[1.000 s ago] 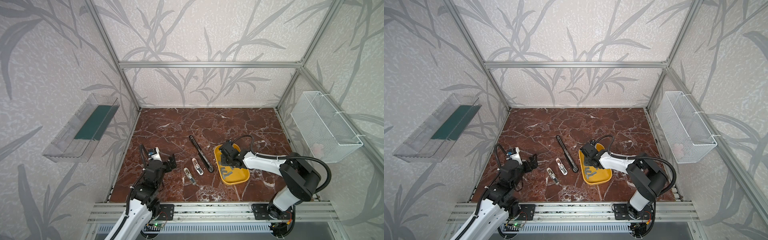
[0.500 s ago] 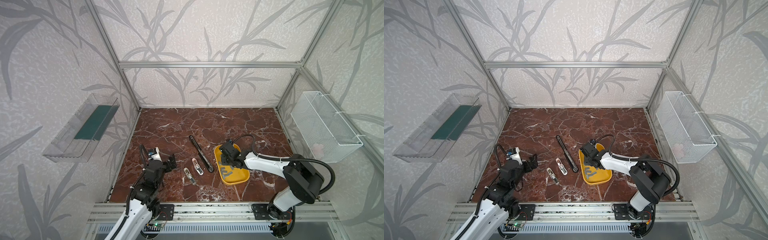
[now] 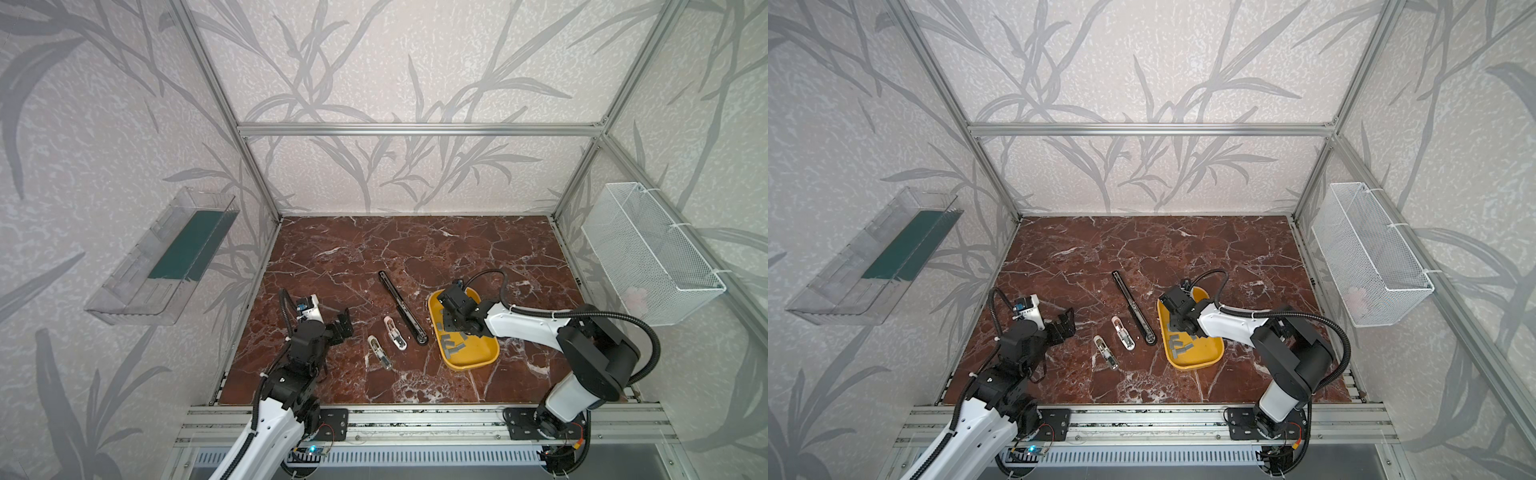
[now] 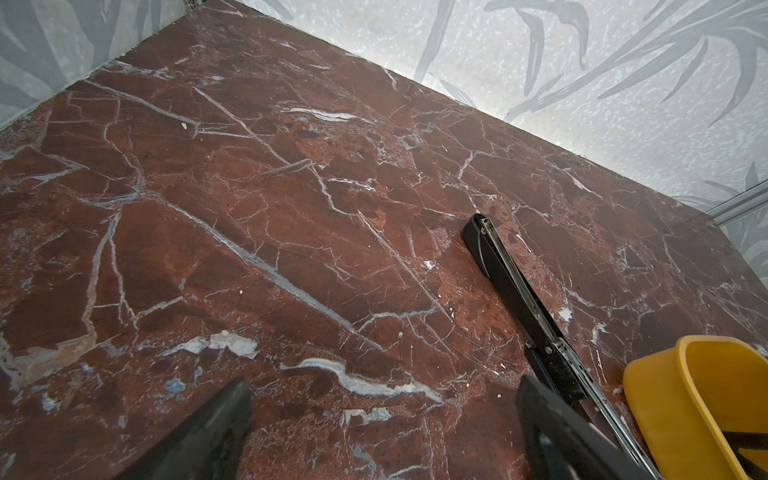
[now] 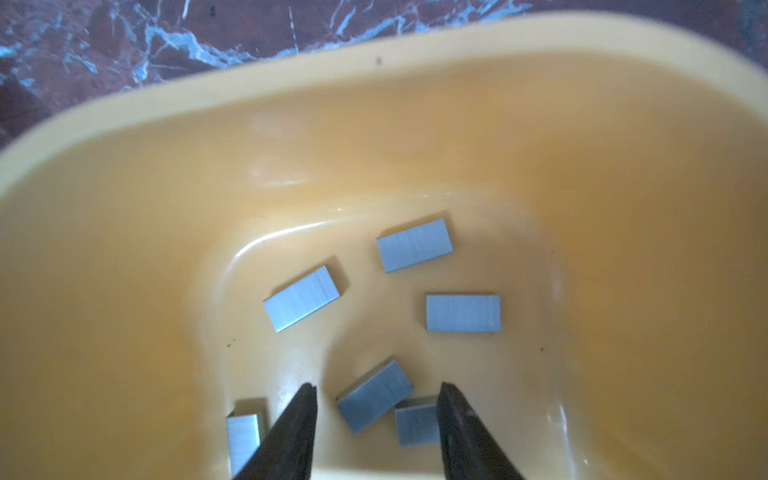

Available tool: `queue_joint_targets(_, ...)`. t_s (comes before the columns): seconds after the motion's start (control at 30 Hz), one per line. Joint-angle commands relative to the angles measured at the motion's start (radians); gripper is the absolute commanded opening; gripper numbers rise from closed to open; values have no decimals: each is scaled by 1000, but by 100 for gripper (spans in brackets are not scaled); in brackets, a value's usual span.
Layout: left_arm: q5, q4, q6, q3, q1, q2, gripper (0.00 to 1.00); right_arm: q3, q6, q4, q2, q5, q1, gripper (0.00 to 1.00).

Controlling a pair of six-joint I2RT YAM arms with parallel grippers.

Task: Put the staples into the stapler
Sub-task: 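Lower the right gripper onto a grey staple strip and close on it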

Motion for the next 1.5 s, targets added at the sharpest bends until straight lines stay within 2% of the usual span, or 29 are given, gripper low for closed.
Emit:
queue_joint_targets(0.0, -18, 13, -9, -10, 3, -7, 99, 41, -11, -12, 27, -22, -3, 49)
queue_joint_targets(0.43, -19, 14, -10, -12, 3, -7, 99, 76, -43, 3, 50, -80, -2, 49)
queue_joint_targets(0.83, -19, 15, -9, -12, 4, -7, 99, 118, -31, -134, 107, 63, 35, 43)
queue_joint_targets(0.97, -19, 14, -8, -12, 3, -7, 99, 108, -20, -138, 107, 76, 42, 42)
queue_joint_targets(1.2, -20, 16, -10, -12, 4, -7, 99, 99, -19, -99, 126, 36, 50, 21)
queue_joint_targets(1.37, -20, 14, -11, -12, 4, -7, 99, 106, -16, -97, 144, 34, 55, 14)
queue_joint_targets(1.47, -22, 14, -10, -12, 3, -7, 99, 106, -13, -98, 149, 36, 55, 15)
